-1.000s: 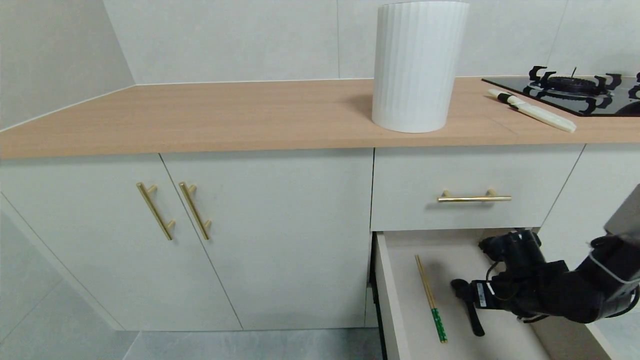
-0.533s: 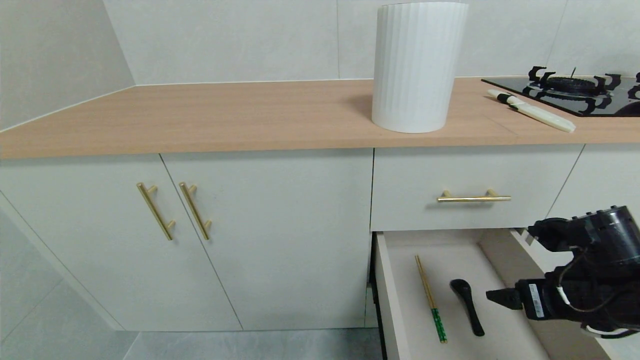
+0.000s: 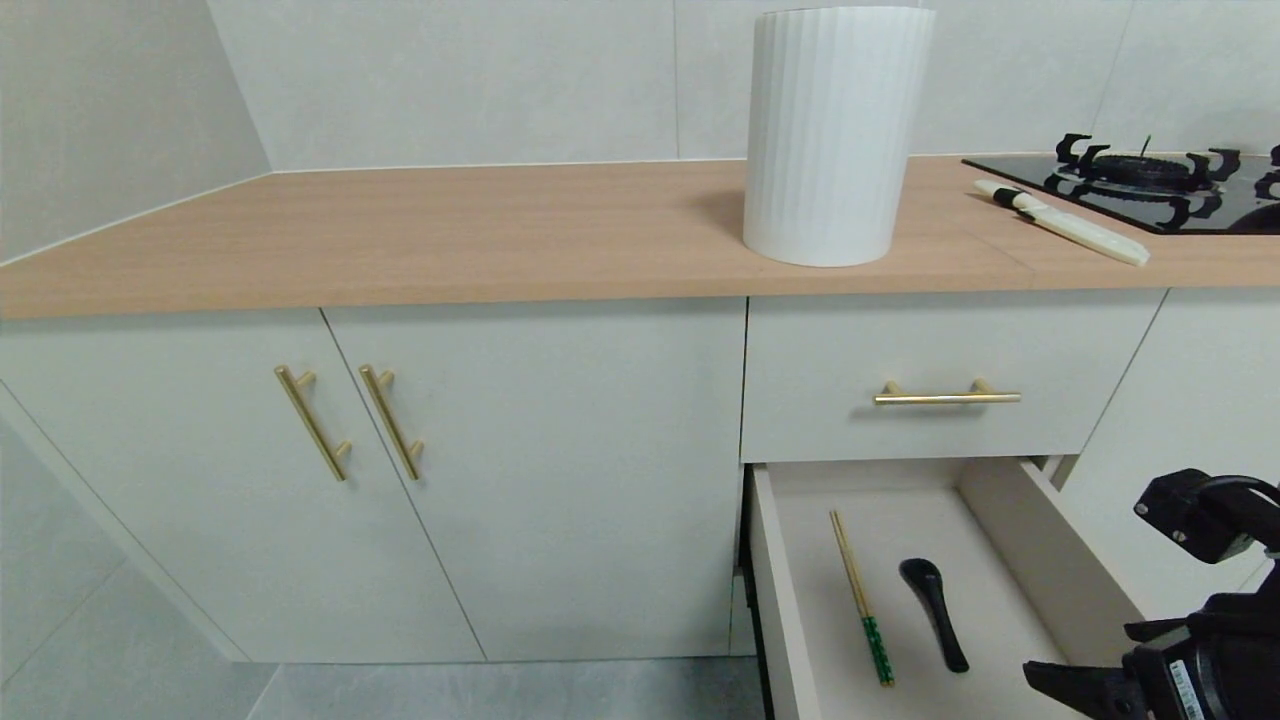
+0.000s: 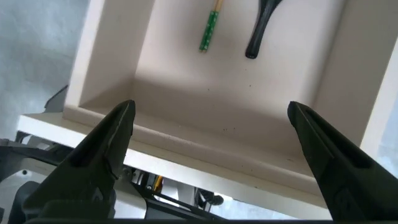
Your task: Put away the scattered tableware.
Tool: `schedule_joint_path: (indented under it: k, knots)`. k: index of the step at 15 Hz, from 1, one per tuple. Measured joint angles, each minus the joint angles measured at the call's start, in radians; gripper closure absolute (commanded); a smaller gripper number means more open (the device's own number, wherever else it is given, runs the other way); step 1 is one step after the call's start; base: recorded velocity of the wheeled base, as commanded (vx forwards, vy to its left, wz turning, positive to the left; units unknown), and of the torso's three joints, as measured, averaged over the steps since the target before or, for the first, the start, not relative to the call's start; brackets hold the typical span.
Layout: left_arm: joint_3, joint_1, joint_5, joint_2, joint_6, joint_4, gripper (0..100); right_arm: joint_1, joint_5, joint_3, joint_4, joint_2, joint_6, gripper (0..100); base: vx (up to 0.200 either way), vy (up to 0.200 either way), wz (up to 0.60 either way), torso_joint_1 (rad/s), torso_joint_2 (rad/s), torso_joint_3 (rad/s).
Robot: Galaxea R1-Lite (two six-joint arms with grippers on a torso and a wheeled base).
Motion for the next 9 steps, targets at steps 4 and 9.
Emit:
schedule_joint_path:
  k: [4, 9]
  knots:
    - [0.0, 0.0, 0.0, 0.0, -0.001, 0.0, 0, 0.003, -0.001, 0.004, 0.003, -0.006, -0.021, 0, -0.05, 0.0, 0.0, 0.001, 0.0, 0.002]
    - [0.0, 0.0, 0.0, 0.0, -0.001, 0.0, 0, 0.003, -0.002, 0.021, 0.005, -0.009, -0.05, 0, -0.2, 0.0, 0.0, 0.004, 0.0, 0.0]
